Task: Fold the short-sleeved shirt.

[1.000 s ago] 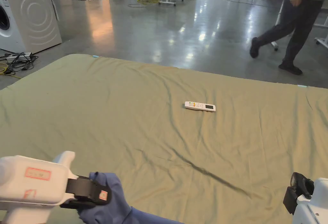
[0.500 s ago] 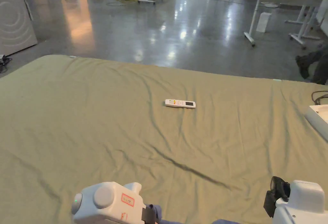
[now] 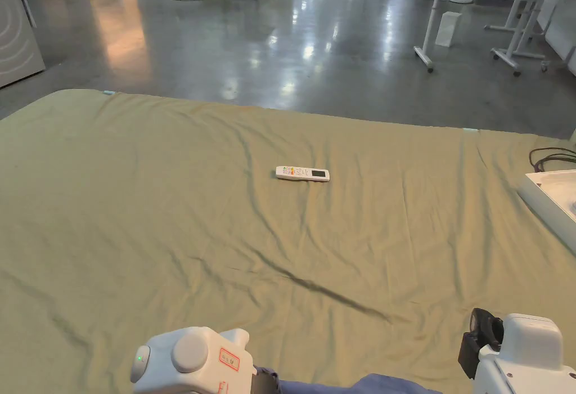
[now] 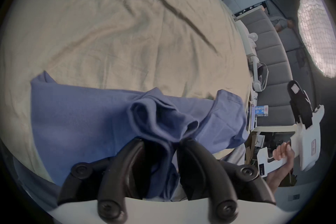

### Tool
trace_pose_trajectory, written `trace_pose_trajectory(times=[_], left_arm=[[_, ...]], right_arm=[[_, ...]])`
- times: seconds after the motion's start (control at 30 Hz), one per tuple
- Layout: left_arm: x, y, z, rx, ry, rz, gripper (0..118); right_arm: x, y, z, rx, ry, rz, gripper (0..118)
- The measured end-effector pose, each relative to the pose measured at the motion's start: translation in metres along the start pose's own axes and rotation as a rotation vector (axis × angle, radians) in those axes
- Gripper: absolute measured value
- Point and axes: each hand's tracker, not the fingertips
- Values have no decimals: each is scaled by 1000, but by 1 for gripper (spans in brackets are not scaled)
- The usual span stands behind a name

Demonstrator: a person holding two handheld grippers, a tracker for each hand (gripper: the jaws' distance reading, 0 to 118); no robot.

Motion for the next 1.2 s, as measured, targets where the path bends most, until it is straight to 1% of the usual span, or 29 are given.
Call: trace_pose_trajectory(times=[0.1,0.2,0.3,0.33,0.4,0.5,0.67,0.73,0.8,0.87,0.93,0.97,1.0,1.03,1.17,1.2], left_arm=[[8,-2,26,50,-55,-59,31],[0,-1,49,78,-127,-34,31],[-9,-2,63,153,-104,-47,30],[-11,-2,62,165,-58,-57,30],[-14,0,52,133,3,-60,30],[-15,-2,28,78,-51,-70,28],[3,-12,-13,25,-50,-106,27],[12,-17,-28,-7,-55,-155,26],[22,-23,-39,-5,6,-204,26],[28,-27,-47,-1,33,-237,25],[32,-32,-48,16,55,-249,23],[33,-33,-48,17,58,-257,12],[34,-33,-46,28,84,-269,12],[32,-33,-43,35,80,-264,12],[25,-31,-20,40,35,-245,11],[22,-31,-8,63,3,-238,11]], right_arm=[[2,-1,1,0,-2,-2,1],[3,1,2,1,-4,-10,1],[4,1,2,0,-4,-12,1],[3,1,1,-1,-2,-13,1],[3,0,0,-3,1,-15,1],[1,-1,-2,-10,6,-24,1],[-1,-5,-4,-23,12,-27,1],[0,-6,-4,-28,13,-24,1],[0,-7,-5,-31,12,-24,1],[1,-7,-5,-38,11,-26,1],[2,-8,-6,-40,11,-33,1],[1,-8,-6,-43,12,-34,1],[1,-9,-6,-44,13,-36,1],[1,-9,-6,-45,14,-36,1],[0,-10,-7,-51,21,-38,1],[0,-10,-7,-51,22,-39,1]])
